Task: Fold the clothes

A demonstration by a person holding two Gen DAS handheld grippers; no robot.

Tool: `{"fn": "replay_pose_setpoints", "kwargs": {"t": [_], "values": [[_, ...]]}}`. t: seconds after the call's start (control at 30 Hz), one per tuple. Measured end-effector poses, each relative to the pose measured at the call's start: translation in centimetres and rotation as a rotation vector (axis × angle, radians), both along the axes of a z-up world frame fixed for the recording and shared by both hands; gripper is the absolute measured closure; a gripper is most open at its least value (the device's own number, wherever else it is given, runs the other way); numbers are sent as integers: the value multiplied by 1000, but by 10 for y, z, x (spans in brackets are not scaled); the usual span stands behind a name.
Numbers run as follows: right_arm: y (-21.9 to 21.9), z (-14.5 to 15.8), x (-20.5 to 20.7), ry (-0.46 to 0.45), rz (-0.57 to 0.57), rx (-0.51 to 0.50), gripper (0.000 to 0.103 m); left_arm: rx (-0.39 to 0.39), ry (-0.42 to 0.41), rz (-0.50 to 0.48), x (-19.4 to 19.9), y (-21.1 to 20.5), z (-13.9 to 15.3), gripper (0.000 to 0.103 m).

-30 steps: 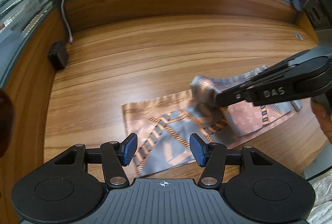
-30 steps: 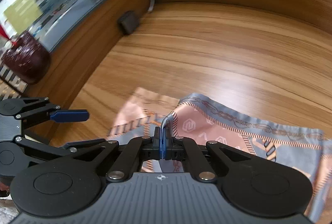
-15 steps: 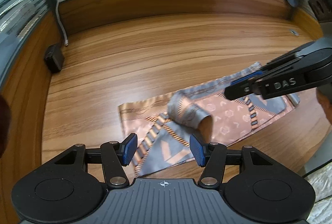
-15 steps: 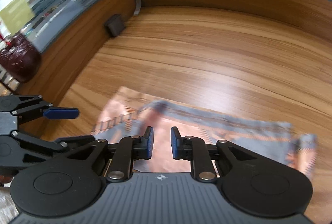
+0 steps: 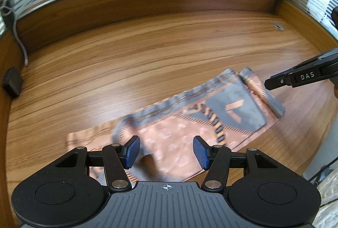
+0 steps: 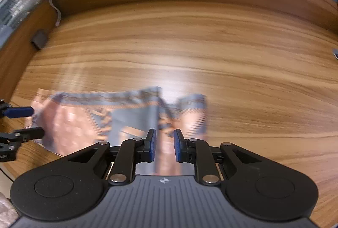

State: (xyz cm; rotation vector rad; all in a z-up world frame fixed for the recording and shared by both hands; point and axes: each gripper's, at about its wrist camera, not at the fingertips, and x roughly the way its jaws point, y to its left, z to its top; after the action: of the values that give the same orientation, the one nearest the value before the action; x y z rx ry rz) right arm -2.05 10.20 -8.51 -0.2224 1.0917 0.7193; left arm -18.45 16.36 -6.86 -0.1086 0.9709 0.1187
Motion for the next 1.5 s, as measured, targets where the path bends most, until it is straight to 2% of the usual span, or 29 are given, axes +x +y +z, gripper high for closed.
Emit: {"fn": "replay_pose_setpoints", "kwargs": {"t": [0.17, 0.23, 0.3, 0.37, 0.5, 0.53, 0.57, 0.63, 0.87, 1.1, 1.23, 1.3, 1.37, 1.5], "values": [[-17, -15, 18, 16, -9, -28, 80, -1, 22, -32, 19, -20, -13, 45], [-17, -19, 24, 24, -9, -28, 73, 0, 29, -40, 25, -27, -19, 45], [-17, -23, 29, 44, -10, -23, 71, 4, 41, -43, 31, -31, -25, 45], [-15, -29, 34, 68, -12, -11, 61, 7, 56, -45, 35, -34, -31, 45], [-9, -40, 42, 97, -1, -6, 61, 14, 92, -39, 39, -37, -41, 45], [-7, -41, 42, 97, 3, -14, 65, 16, 101, -38, 40, -37, -43, 45], [-6, -41, 42, 98, 6, -22, 81, 17, 110, -37, 41, -38, -46, 45], [-7, -42, 42, 96, 3, -26, 94, 21, 128, -34, 43, -39, -51, 47], [-40, -31, 52, 57, -89, -44, 102, 22, 137, -17, 39, -40, -59, 48], [-76, -28, 70, 33, -188, -69, 103, 21, 125, -11, 34, -43, -61, 48], [-81, -29, 75, 60, -195, -37, 100, 19, 124, -4, 35, -44, -61, 47], [-79, -32, 77, 79, -197, -16, 94, 18, 125, 0, 35, -44, -60, 47], [-77, -36, 81, 110, -204, 7, 75, 17, 127, 2, 36, -44, -60, 47], [-70, -38, 79, 154, -195, 47, 72, 17, 128, 3, 35, -44, -60, 47]]}}
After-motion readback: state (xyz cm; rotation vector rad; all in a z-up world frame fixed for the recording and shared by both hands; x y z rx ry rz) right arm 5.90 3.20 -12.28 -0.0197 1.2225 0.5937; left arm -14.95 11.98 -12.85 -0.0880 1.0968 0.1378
